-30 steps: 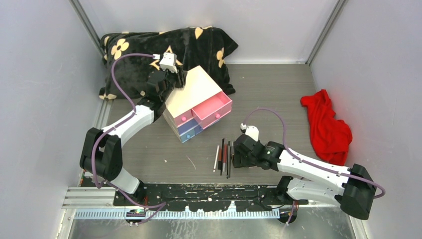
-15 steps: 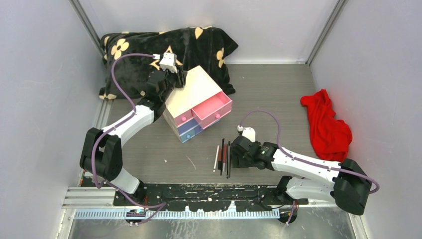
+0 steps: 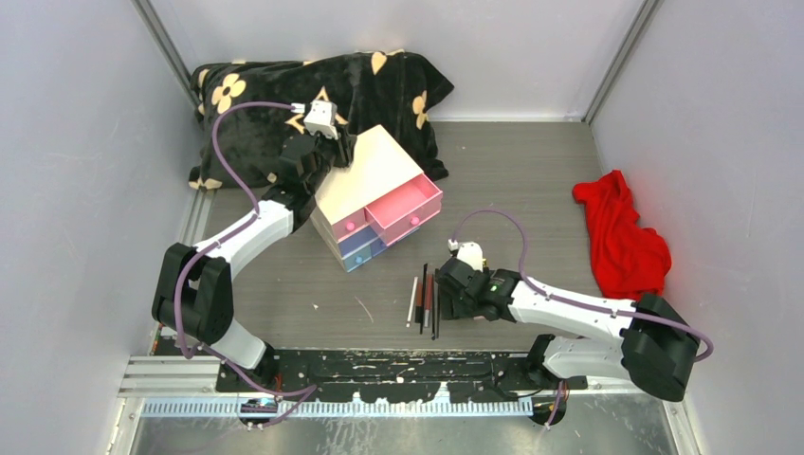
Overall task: Organize the makeup
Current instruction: Pick up the makeup from the center of the board.
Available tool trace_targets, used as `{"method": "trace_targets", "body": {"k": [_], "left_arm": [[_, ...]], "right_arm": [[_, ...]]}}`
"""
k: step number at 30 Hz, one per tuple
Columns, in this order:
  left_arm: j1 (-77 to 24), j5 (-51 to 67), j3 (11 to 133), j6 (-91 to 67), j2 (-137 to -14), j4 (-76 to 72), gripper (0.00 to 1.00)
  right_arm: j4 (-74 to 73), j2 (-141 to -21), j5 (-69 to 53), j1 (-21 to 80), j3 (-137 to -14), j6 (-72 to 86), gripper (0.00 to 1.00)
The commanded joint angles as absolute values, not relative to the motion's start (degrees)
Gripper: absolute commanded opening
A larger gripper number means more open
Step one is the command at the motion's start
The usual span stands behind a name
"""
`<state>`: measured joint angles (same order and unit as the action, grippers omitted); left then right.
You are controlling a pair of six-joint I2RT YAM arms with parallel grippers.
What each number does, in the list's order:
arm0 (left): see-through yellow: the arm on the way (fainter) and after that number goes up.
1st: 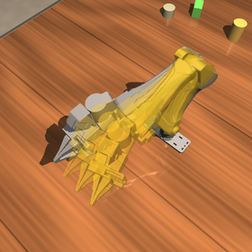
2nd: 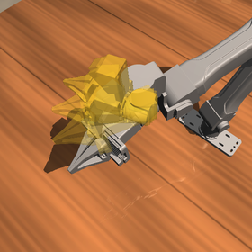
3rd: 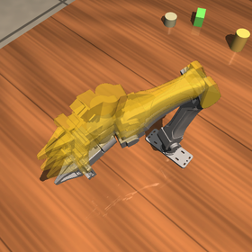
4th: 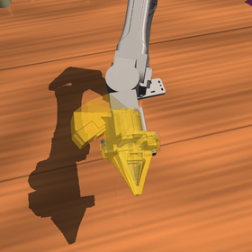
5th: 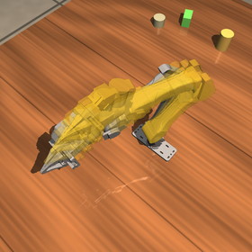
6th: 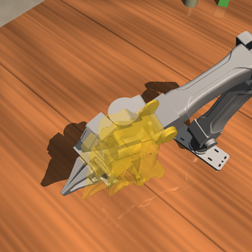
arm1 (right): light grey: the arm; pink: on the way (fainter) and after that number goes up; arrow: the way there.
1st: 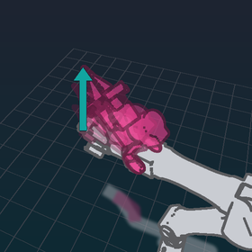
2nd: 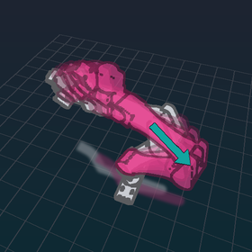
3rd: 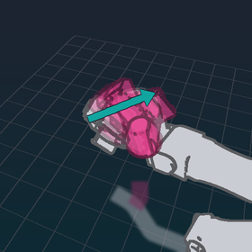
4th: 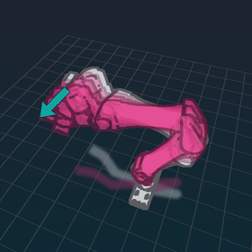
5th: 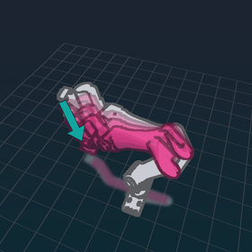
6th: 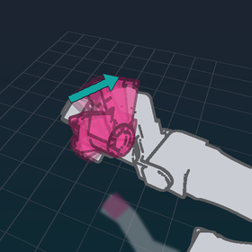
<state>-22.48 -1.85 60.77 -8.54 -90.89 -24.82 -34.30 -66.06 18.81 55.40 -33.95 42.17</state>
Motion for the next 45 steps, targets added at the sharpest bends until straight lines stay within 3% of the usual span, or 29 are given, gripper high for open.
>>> {"method": "trace_targets", "body": {"k": [1,23,32,38,45], "left_arm": [[-22.4,-1.1,53.9,-12.7,-97.0,-2.3,0.38],[-22.4,-1.0,54.1,-12.6,-97.3,-2.3,0.39],[-22.4,-1.0,54.1,-12.5,-97.1,-2.3,0.39],[-22.4,-1.2,54.0,-12.5,-97.1,-2.3,0.39],[-22.4,-1.1,54.0,-12.6,-97.2,-2.3,0.39]], "right_arm": [[-31.7,-66.6,20.7,55.6,-36.0,41.3,0.72],[-30.0,-70.8,20.1,55.6,-36.6,40.5,0.70],[-29.8,-71.6,20.3,55.6,-36.1,40.7,0.83],[-28.9,-71.9,20.0,55.6,-35.7,40.6,0.75],[-28.0,-72.5,18.8,55.6,-35.2,40.2,0.52]]}}
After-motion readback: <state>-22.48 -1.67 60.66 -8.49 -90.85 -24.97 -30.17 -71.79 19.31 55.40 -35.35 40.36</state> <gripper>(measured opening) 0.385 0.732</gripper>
